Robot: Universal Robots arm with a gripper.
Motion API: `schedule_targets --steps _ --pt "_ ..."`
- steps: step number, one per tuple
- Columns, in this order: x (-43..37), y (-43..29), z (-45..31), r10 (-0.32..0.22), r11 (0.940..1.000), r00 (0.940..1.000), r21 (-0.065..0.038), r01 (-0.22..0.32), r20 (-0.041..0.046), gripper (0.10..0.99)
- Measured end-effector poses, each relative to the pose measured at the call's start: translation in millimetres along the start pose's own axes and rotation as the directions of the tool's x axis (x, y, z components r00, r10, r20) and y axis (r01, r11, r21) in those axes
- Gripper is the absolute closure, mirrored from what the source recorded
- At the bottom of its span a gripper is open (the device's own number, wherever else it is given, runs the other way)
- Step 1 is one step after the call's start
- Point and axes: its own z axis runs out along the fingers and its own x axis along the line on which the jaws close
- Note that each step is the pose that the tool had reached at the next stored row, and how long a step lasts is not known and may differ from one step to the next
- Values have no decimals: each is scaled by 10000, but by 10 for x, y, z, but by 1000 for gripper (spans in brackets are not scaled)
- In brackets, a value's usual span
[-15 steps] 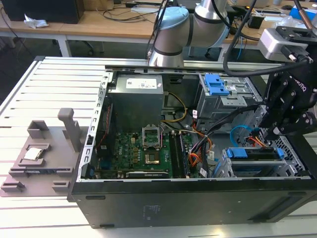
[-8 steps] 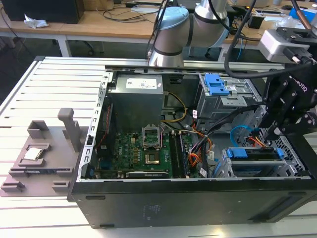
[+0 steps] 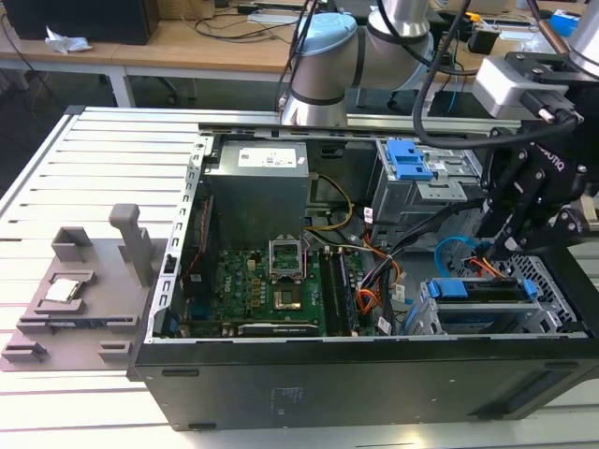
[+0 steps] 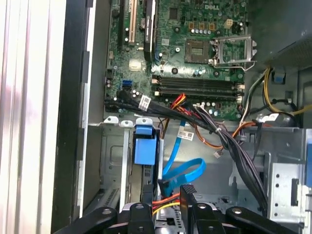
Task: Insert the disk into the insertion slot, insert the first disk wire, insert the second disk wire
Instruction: 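Insert the second disk wire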
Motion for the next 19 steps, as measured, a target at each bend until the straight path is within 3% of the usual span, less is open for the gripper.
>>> schedule_targets --steps 6,10,12,13,15,19 --pt "-2 101 49 -619 9981 9981 0 619 -35 725" --pt "-1 101 50 -622 9981 9981 0 622 -35 725" --pt "0 101 49 -622 9981 9981 0 622 -37 808" --pt "0 100 49 -622 9981 9981 0 622 -37 808" --pt "1 101 50 -622 9981 9981 0 622 -36 922" --pt "3 101 50 -621 9981 9981 0 621 -36 922"
